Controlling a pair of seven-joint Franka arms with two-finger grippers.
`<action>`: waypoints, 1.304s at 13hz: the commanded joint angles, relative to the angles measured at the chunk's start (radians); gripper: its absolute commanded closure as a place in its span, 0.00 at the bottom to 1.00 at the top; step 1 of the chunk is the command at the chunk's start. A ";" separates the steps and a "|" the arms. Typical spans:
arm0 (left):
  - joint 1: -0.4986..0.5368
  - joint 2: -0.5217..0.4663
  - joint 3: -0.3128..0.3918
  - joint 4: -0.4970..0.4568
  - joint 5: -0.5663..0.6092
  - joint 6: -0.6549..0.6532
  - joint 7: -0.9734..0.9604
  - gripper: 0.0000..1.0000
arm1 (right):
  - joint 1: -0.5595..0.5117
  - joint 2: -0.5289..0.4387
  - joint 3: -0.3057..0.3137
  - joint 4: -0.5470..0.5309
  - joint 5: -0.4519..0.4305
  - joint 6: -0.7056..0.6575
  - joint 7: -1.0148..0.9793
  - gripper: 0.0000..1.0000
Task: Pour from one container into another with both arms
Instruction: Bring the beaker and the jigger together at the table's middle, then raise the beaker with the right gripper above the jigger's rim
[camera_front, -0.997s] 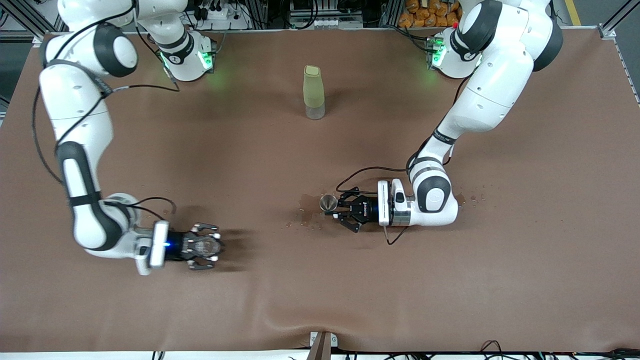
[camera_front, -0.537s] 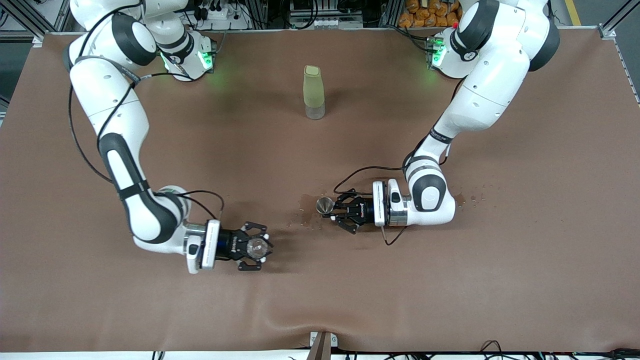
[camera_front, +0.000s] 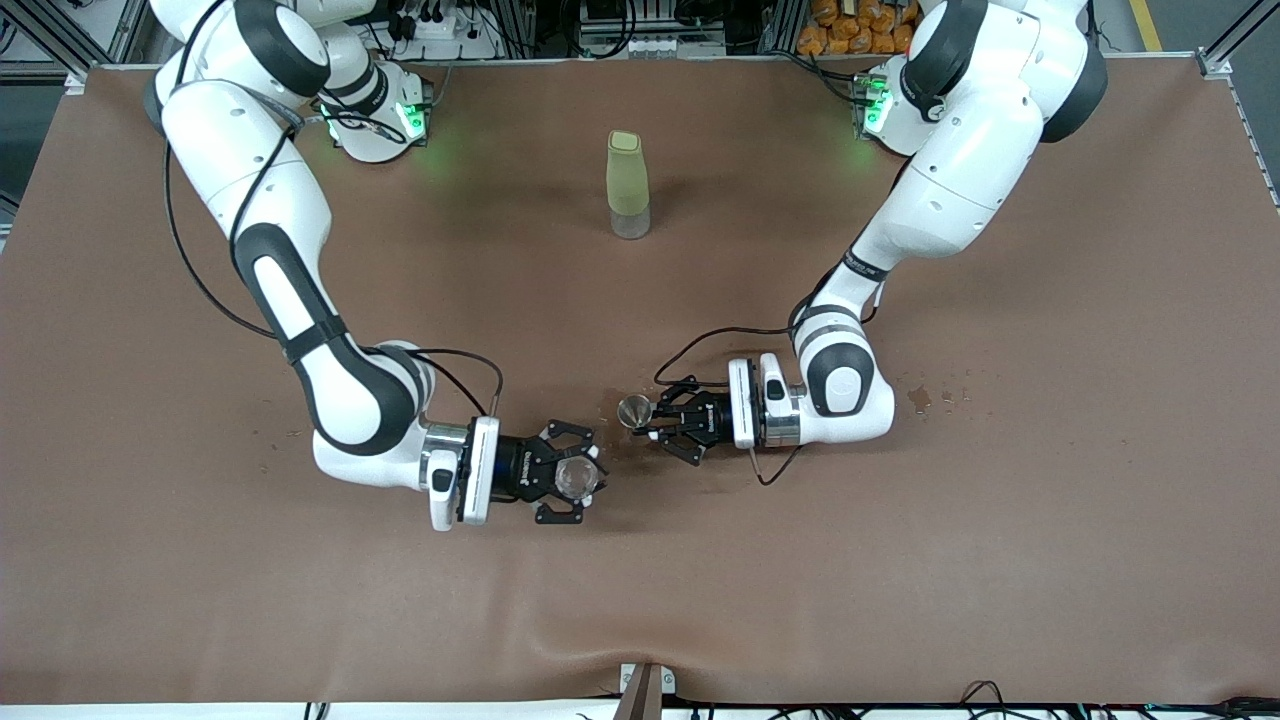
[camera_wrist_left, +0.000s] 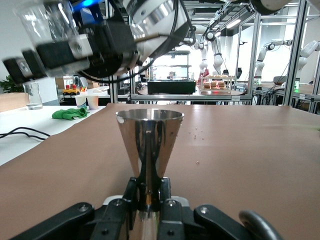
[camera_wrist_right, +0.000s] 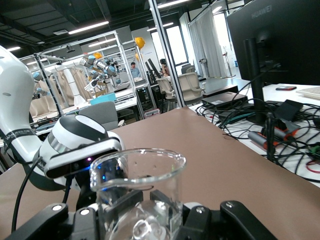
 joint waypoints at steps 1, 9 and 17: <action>-0.025 0.021 0.012 0.035 -0.042 0.018 0.015 1.00 | 0.019 -0.023 0.006 -0.022 0.021 0.001 0.013 1.00; -0.031 0.021 0.017 0.030 -0.034 0.036 0.033 1.00 | -0.022 -0.186 0.084 -0.241 0.030 -0.010 0.050 1.00; -0.018 0.015 0.017 0.023 -0.025 0.035 0.076 1.00 | -0.137 -0.295 0.240 -0.422 0.067 0.080 0.184 1.00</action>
